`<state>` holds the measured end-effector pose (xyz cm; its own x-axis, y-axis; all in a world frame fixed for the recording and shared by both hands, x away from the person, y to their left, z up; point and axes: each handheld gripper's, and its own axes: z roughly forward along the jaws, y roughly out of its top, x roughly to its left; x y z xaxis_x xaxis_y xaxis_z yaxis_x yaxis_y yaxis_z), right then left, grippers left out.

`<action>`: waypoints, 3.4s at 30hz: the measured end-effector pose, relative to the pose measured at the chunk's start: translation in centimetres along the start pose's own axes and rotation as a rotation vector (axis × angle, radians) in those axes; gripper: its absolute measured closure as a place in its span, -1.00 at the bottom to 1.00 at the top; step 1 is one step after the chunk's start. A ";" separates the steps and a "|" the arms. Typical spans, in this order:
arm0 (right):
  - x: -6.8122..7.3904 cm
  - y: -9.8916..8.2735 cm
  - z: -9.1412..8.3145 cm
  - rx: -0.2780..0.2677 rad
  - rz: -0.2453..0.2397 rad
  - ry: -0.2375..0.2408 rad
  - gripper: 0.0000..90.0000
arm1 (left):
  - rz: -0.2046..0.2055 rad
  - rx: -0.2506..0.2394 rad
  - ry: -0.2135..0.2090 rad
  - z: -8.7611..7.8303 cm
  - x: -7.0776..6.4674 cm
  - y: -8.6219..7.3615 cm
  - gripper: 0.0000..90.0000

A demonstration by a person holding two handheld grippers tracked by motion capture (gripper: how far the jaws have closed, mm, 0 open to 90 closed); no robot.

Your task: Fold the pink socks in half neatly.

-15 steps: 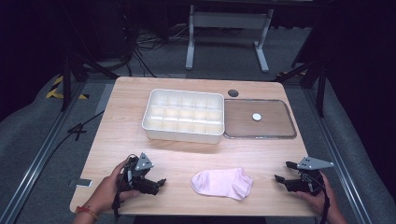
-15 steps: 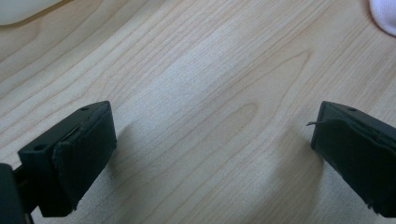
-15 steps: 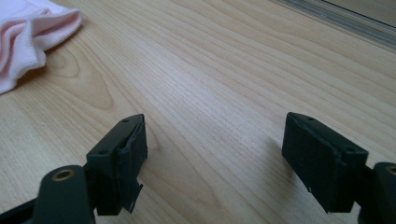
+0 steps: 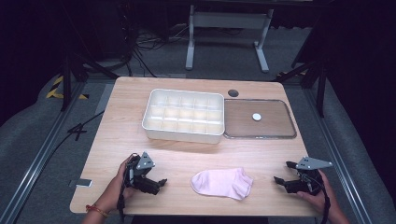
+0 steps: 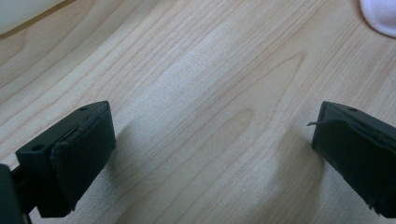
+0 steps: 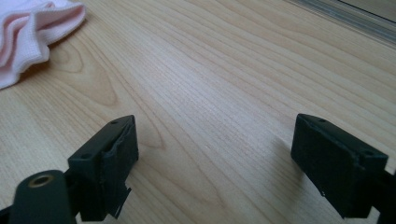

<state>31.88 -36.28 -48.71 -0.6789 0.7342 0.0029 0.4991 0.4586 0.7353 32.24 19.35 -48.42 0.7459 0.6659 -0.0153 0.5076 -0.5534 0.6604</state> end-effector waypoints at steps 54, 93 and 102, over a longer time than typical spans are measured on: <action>11.5 9.4 4.3 -0.071 -0.246 0.319 0.52 | -0.013 0.001 0.015 0.0 -0.3 0.0 -0.97; 14.0 8.7 8.1 -0.002 -0.321 0.344 0.86 | 0.075 -0.020 -0.117 5.4 -8.4 7.0 -0.33; 14.1 8.8 8.2 0.002 -0.331 0.341 0.87 | 0.091 -0.002 -0.116 5.3 -8.8 7.1 -0.18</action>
<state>31.17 -17.81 -47.74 -0.9395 0.3423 -0.0089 0.2267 0.6412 0.7331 31.58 6.94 -47.55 0.8338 0.5505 -0.0420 0.4346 -0.6076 0.6648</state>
